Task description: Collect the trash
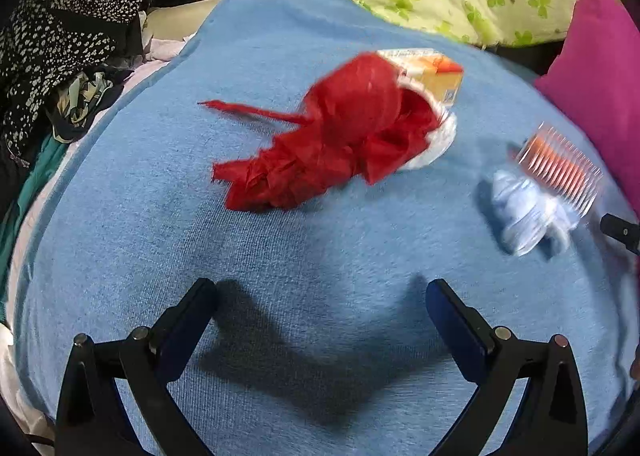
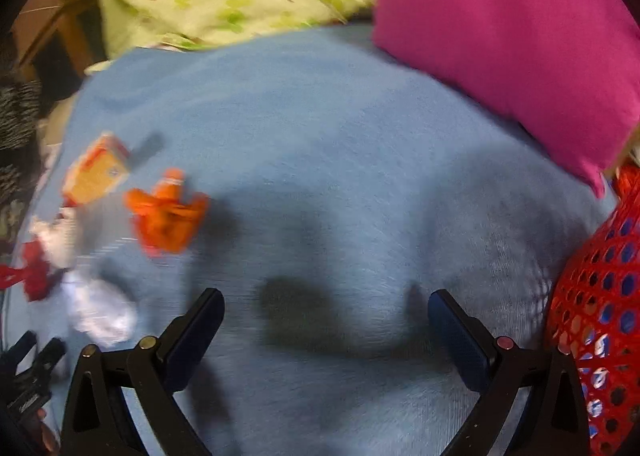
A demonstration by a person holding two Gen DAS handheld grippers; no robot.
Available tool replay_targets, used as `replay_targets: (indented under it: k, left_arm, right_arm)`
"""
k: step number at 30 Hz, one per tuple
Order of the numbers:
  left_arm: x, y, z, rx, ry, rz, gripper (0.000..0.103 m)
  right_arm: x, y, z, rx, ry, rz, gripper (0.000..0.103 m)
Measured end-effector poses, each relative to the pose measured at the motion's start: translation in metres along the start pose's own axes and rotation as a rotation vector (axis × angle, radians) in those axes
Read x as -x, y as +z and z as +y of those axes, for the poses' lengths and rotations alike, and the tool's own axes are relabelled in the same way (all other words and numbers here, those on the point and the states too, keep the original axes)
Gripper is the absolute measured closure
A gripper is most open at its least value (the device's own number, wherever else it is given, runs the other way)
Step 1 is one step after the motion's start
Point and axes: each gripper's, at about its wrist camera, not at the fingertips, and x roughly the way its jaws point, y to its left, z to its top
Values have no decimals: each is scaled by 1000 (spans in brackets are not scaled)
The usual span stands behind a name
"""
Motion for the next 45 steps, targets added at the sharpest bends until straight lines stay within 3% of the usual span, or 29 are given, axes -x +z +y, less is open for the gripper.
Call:
replay_targets:
  k: [2, 5, 8, 13, 16, 21, 28, 33, 37, 38, 41, 45]
  left_arm:
    - [11, 3, 2, 19, -17, -54, 0]
    - [26, 5, -1, 2, -6, -130, 0]
    - [38, 6, -8, -39, -7, -190, 0]
    - [43, 4, -15, -97, -4, -216, 0]
    - [43, 5, -14, -96, -15, -212, 0]
    - [44, 3, -15, -101, -34, -208, 0]
    - [40, 3, -16, -114, -80, -185, 6]
    - [35, 3, -19, -113, -102, -161, 8]
    - [37, 3, -27, -133, -129, -165, 8]
    - [37, 3, -30, -140, -141, -164, 8]
    - [36, 4, -41, -162, -172, -157, 8]
    - [34, 4, -57, -187, -190, -152, 8]
  right_arm:
    - [22, 3, 10, 41, 16, -67, 0]
    - [46, 5, 17, 54, 153, -121, 0]
    - [51, 4, 26, 38, 271, -115, 0]
    - [39, -4, 47, 93, 333, -79, 0]
    - [25, -2, 60, 87, 359, -52, 1]
    - [6, 4, 76, 109, 373, -31, 10]
    - [-18, 8, 84, 99, 388, 1, 39]
    - [-11, 7, 80, 64, 467, -15, 41]
    - [8, 5, 70, 66, 459, -67, 41]
    - [13, 5, 64, 49, 462, -82, 49]
    - [31, 6, 40, -7, 467, -139, 49]
    - [28, 5, 20, -51, 456, -102, 49]
